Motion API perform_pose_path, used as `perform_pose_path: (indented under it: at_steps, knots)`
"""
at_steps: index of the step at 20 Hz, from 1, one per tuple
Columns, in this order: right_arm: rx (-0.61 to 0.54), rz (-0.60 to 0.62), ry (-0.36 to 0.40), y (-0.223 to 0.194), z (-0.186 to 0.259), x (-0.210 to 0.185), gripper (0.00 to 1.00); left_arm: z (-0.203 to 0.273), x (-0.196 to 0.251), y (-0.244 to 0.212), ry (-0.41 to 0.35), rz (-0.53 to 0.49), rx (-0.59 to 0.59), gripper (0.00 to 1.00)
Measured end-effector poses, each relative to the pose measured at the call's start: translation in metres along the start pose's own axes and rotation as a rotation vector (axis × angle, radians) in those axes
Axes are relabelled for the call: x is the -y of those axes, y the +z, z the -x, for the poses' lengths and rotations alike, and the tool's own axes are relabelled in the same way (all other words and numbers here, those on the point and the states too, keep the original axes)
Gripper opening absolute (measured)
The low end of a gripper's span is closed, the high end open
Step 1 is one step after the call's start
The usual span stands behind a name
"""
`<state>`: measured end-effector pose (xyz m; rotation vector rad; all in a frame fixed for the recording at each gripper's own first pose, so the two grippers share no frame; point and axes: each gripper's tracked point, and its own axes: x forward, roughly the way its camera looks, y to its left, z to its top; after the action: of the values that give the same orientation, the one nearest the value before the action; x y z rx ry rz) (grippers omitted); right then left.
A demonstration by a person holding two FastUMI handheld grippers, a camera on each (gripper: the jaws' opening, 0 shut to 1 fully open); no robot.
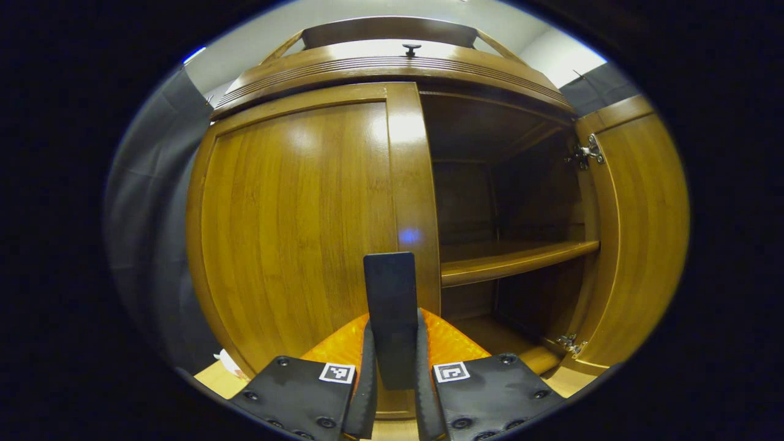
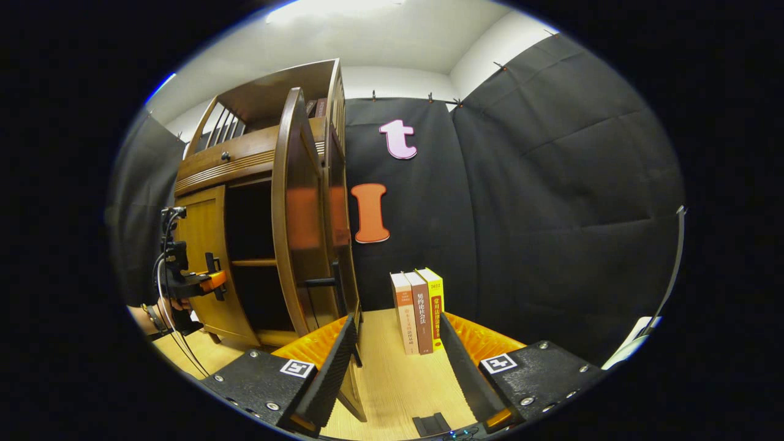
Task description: Open the right door of the double-door shoe cabinet with the right hand, and open the left door with the left hand.
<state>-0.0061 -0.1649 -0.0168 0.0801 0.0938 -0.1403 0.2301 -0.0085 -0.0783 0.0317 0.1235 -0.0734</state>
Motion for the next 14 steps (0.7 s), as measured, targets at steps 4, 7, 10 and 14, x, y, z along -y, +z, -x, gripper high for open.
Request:
perform_pose_path:
  at_steps: [4, 7, 10, 14]
  knots:
    - [0.002, 0.026, 0.012, 0.003, 0.009, -0.008, 0.84, 0.040, -0.009, 0.003, 0.030, -0.021, 0.007, 0.33]
    - [0.022, 0.060, 0.007, 0.007, 0.016, -0.009, 0.84, 0.060, -0.015, 0.004, 0.050, -0.002, -0.002, 0.32]
    - [0.010, 0.051, 0.011, 0.001, 0.017, -0.011, 0.83, 0.081, -0.021, 0.006, 0.063, -0.018, 0.002, 0.35]
    - [0.021, 0.048, 0.018, 0.005, 0.021, -0.013, 0.83, 0.115, -0.038, 0.008, 0.068, -0.018, -0.007, 0.33]
